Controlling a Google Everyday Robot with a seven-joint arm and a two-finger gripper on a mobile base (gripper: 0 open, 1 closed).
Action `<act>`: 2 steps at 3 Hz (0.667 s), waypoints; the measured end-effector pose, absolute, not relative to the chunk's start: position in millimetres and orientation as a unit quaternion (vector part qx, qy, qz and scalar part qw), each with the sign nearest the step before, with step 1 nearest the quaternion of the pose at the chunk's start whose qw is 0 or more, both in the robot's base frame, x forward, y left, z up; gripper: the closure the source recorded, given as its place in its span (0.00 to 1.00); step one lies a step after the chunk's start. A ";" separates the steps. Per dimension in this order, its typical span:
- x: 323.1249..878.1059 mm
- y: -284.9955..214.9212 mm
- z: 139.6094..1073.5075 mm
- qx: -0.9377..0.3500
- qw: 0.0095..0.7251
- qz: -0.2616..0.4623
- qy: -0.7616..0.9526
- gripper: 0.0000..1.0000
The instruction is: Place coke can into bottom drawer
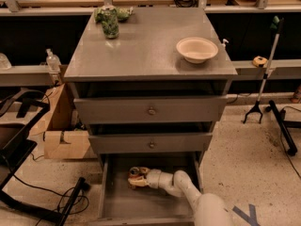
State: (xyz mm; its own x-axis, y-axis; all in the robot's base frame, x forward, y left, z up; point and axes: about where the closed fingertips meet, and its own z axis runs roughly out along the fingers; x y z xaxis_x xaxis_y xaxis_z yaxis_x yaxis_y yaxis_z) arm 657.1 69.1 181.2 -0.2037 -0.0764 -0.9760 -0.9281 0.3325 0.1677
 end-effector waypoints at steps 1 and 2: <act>656.7 72.2 179.5 -0.388 0.496 0.430 0.647 0.78; 656.1 74.5 179.5 -0.389 0.495 0.431 0.646 0.55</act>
Offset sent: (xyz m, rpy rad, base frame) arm 0.0000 0.0017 -0.0020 -0.0002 0.0029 0.0015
